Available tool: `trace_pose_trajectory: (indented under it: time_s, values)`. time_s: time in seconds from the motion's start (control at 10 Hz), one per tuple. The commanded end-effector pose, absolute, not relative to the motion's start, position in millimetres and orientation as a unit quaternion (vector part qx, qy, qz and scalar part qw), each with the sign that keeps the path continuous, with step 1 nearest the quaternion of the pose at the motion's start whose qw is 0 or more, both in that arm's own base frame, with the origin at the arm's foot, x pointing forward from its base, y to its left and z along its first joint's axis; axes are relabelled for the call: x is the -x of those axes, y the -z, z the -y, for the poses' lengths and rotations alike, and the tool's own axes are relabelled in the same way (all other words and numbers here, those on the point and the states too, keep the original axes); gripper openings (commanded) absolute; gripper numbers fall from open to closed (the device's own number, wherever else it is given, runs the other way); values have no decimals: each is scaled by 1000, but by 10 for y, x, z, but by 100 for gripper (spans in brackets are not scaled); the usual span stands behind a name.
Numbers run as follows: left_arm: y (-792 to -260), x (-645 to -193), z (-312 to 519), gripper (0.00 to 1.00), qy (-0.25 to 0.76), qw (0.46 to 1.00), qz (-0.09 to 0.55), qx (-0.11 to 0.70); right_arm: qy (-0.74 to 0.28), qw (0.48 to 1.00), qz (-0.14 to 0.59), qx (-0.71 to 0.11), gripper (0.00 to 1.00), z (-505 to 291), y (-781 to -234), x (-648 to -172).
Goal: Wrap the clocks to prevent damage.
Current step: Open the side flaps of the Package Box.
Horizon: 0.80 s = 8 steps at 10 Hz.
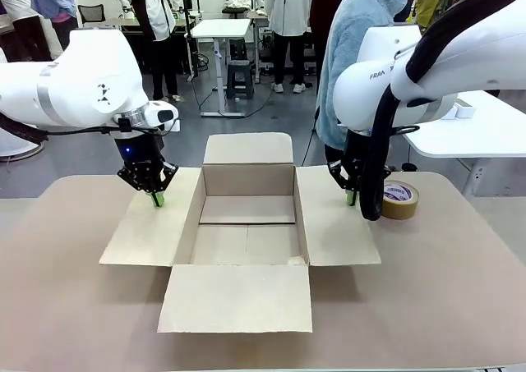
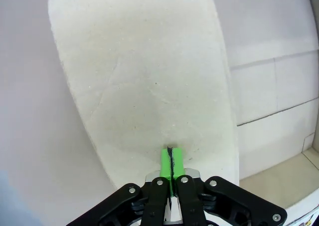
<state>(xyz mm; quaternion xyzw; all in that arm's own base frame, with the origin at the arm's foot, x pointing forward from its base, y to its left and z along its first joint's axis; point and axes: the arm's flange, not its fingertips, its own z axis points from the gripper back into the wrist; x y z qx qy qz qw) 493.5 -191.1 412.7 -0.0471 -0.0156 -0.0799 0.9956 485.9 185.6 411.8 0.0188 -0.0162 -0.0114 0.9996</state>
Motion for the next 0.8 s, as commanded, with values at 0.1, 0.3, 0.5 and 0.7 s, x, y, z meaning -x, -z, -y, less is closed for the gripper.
trace_pose_trajectory:
  time_s: [0.1, 0.3, 0.5, 0.7]
  values:
    - [-3838, -5044, 1954, 1, 54, 997, -5, 52, 32, 999, 9, -20, 1, -1890, -3752, -4930]
    - [-3752, -5057, 1981, 1, 62, 996, -15, 63, 34, 999, -4, -19, 1, -1926, -3610, -4966]
    - [-3845, -5022, 1950, 1, 63, 995, 5, 80, 56, 998, -20, -34, 1, -1960, -3664, -4988]
    - [-3714, -5026, 1947, 1, 67, 996, -18, 55, 20, 1000, -12, -20, 1, -1899, -3595, -4958]
